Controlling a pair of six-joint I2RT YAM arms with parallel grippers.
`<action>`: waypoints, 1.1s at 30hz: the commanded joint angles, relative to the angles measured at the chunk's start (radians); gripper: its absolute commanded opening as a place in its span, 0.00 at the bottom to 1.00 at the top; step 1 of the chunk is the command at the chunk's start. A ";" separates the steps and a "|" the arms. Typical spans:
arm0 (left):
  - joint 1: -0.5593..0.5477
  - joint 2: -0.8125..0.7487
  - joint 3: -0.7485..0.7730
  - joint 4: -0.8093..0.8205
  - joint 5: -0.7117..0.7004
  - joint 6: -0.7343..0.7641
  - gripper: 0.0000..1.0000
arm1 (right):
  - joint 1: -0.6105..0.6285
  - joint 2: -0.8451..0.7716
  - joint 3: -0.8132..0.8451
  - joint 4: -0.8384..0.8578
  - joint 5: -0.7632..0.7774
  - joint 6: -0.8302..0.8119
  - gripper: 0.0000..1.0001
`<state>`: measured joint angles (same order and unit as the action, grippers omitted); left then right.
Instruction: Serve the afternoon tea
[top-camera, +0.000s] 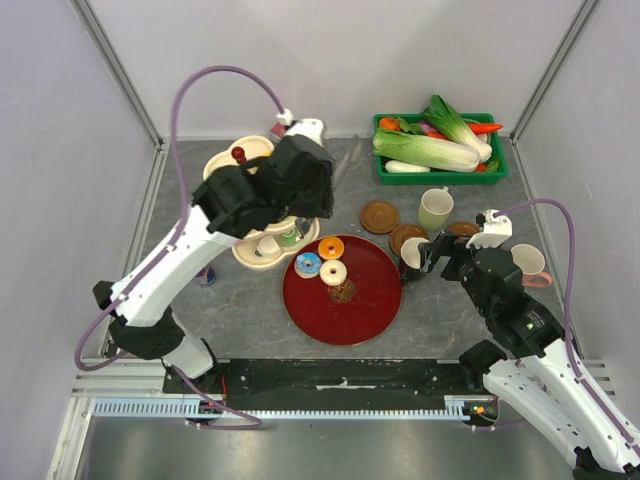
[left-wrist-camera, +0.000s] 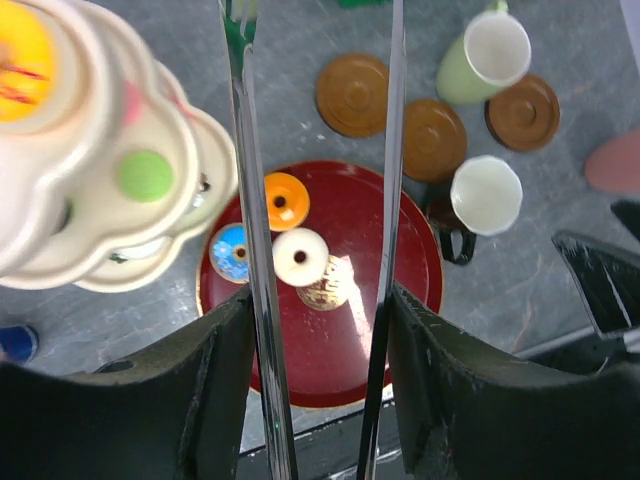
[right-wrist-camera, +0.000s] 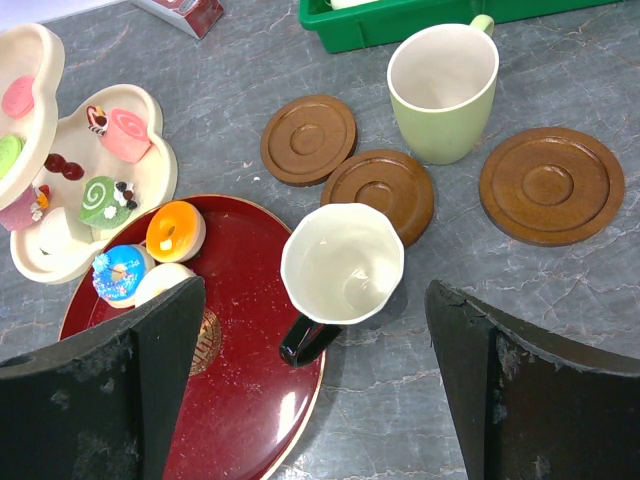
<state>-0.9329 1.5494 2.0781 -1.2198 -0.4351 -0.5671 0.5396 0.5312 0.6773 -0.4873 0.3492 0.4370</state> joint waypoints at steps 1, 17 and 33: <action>-0.110 0.031 -0.015 0.048 -0.019 0.003 0.58 | -0.001 -0.008 -0.005 0.024 0.016 0.008 0.98; -0.274 -0.087 -0.636 0.048 0.110 -0.324 0.58 | 0.002 -0.020 -0.008 0.024 0.008 0.009 0.98; -0.287 -0.169 -0.782 -0.021 0.170 -0.401 0.59 | 0.002 -0.013 -0.010 0.023 0.004 0.011 0.98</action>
<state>-1.2140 1.3983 1.3067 -1.2434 -0.2810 -0.9192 0.5396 0.5182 0.6735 -0.4873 0.3489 0.4374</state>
